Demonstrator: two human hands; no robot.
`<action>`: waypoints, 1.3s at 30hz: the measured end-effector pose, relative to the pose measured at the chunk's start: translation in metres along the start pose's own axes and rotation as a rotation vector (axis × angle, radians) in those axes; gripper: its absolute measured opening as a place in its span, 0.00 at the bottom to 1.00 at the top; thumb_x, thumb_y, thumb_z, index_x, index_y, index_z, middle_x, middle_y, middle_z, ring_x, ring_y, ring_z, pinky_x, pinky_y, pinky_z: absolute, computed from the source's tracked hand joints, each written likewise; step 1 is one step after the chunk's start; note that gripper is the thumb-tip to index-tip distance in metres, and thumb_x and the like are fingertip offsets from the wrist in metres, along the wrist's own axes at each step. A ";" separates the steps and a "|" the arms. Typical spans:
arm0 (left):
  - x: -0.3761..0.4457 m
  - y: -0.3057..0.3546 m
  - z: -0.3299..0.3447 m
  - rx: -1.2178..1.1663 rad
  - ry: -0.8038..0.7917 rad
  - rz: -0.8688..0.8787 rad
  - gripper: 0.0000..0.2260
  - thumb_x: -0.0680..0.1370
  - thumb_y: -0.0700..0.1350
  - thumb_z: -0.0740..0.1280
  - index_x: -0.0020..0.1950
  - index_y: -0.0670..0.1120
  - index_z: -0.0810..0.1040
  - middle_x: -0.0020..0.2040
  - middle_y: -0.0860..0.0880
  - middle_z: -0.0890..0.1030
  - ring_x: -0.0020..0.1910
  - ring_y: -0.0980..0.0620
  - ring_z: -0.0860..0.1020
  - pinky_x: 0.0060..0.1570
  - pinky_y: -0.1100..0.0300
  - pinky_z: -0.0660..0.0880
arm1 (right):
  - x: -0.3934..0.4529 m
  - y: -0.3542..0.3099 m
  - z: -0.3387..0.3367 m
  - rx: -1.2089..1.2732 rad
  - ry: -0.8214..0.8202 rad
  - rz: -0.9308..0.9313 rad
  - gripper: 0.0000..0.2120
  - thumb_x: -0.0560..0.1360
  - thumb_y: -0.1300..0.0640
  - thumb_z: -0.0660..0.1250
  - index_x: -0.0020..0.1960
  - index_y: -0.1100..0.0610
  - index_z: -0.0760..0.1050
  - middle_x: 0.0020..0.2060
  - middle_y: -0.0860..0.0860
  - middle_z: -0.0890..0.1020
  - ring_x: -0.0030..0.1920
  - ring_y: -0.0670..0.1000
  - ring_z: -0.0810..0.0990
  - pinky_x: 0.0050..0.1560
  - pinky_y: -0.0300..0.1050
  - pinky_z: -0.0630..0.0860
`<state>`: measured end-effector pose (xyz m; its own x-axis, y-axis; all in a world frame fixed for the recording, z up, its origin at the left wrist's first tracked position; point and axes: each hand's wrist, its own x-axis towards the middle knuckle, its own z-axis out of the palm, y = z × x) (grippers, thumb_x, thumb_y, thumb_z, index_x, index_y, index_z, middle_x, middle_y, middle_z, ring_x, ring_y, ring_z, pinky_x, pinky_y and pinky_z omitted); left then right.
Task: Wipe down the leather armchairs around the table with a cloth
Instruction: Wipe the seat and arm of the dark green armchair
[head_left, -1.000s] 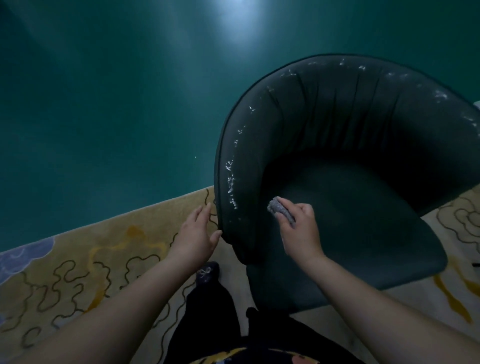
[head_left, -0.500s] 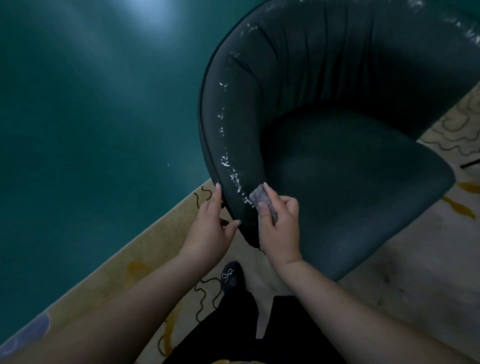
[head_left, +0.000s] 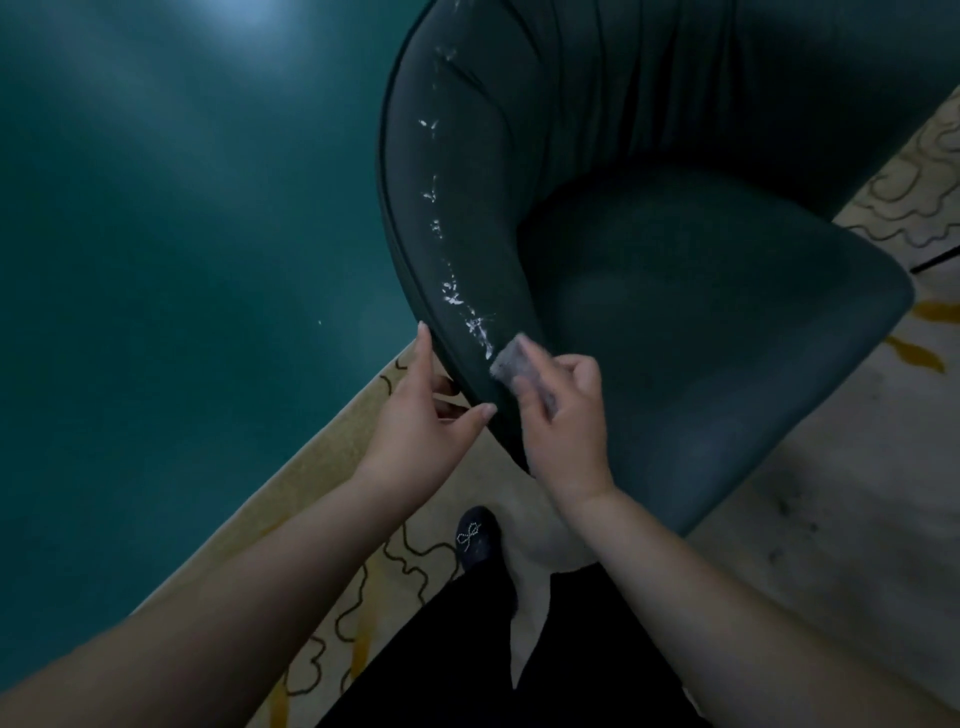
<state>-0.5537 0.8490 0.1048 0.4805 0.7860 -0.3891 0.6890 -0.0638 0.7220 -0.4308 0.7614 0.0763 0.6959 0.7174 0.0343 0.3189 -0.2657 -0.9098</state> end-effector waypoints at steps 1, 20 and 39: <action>0.002 0.000 0.000 0.010 0.000 -0.001 0.48 0.72 0.53 0.74 0.79 0.58 0.42 0.49 0.61 0.76 0.43 0.70 0.77 0.35 0.78 0.70 | -0.005 0.001 0.001 -0.040 -0.030 -0.077 0.19 0.76 0.60 0.64 0.67 0.52 0.73 0.48 0.49 0.66 0.46 0.43 0.71 0.54 0.23 0.65; 0.010 -0.006 0.002 0.019 -0.004 0.099 0.46 0.71 0.48 0.76 0.78 0.58 0.48 0.41 0.75 0.75 0.44 0.78 0.73 0.38 0.84 0.65 | 0.036 -0.012 0.020 0.011 0.025 0.059 0.18 0.77 0.60 0.65 0.65 0.50 0.75 0.45 0.47 0.66 0.44 0.41 0.72 0.50 0.22 0.66; 0.010 -0.008 -0.006 -0.037 -0.012 0.043 0.44 0.71 0.54 0.75 0.77 0.60 0.50 0.42 0.60 0.81 0.42 0.70 0.78 0.41 0.74 0.75 | 0.079 -0.012 0.030 0.011 -0.073 0.130 0.16 0.77 0.59 0.65 0.64 0.49 0.76 0.46 0.48 0.68 0.46 0.39 0.72 0.51 0.18 0.63</action>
<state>-0.5571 0.8608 0.0985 0.5153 0.7759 -0.3640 0.6472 -0.0739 0.7587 -0.3990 0.8403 0.0780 0.6818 0.7226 -0.1140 0.2216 -0.3526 -0.9092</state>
